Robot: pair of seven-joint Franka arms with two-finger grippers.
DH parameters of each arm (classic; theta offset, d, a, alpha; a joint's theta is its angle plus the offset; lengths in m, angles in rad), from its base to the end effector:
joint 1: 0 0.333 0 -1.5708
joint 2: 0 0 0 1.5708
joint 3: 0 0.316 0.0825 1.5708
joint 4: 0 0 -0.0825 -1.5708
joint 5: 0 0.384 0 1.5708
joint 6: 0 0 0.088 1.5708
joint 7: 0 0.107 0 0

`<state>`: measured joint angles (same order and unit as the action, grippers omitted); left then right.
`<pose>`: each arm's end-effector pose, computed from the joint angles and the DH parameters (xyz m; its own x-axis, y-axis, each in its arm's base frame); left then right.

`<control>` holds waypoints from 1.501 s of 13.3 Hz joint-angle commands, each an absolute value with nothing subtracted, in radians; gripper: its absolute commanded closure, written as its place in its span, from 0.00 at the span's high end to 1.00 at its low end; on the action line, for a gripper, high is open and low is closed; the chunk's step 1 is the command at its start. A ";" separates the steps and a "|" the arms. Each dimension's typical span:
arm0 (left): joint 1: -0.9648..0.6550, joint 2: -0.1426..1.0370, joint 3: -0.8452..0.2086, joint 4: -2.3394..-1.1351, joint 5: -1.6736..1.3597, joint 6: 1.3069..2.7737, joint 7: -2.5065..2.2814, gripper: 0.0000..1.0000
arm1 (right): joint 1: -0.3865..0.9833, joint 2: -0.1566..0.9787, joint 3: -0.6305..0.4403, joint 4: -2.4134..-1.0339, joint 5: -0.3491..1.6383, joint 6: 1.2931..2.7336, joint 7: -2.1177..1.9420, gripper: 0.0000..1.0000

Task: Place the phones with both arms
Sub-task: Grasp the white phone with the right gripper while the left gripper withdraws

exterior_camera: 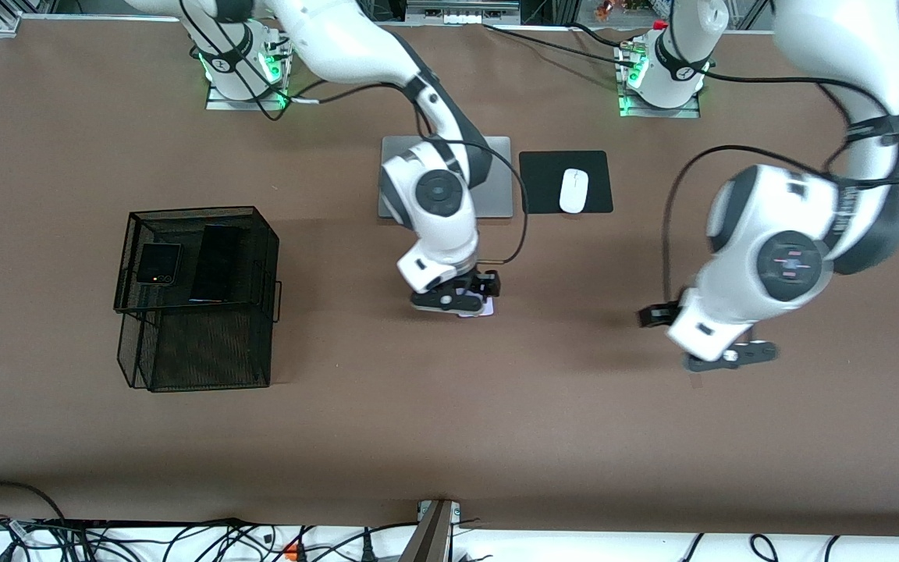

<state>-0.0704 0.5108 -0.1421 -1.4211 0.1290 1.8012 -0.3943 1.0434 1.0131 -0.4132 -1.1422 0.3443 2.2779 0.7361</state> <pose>0.6781 -0.1182 0.3950 0.9822 0.1612 -0.0960 0.1520 -0.9837 -0.0958 0.5587 0.5505 0.2280 0.9790 -0.0987 0.1786 -0.0826 -0.9920 -0.0954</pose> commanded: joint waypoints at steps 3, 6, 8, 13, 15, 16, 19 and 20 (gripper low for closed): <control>0.081 0.437 -0.153 -1.502 0.106 1.799 -0.203 1.00 | 1.061 1.106 -0.422 -1.091 0.233 2.387 0.739 0.98; 0.091 0.428 -0.147 -1.520 0.106 1.796 -0.219 1.00 | 1.074 1.112 -0.422 -1.095 0.207 2.391 0.718 0.98; 0.110 0.407 -0.135 -1.529 0.164 1.746 -0.198 1.00 | 1.075 1.112 -0.419 -1.097 0.207 2.391 0.698 0.98; 0.138 0.383 -0.137 -1.537 0.230 1.741 -0.006 1.00 | 1.084 1.114 -0.407 -1.120 0.206 2.398 0.666 0.98; 0.178 0.383 -0.150 -1.529 0.187 1.753 0.000 1.00 | 1.094 1.114 -0.407 -1.138 0.209 2.413 0.667 0.98; 0.204 0.382 -0.156 -1.526 0.125 1.761 0.026 1.00 | 1.101 1.114 -0.407 -1.150 0.209 2.427 0.664 0.98; 0.215 0.376 -0.156 -1.526 0.086 1.776 0.120 1.00 | 1.104 1.111 -0.407 -1.158 0.212 2.436 0.660 0.34; 0.215 0.376 -0.156 -1.525 0.077 1.778 0.115 1.00 | 1.103 1.105 -0.408 -1.158 0.218 2.433 0.660 0.12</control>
<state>0.2013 0.4064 -0.1418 -1.5030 0.1036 1.7676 0.0856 1.0978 1.1142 -0.4069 -1.1419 0.2166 2.4196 0.6684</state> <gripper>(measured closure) 0.000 0.106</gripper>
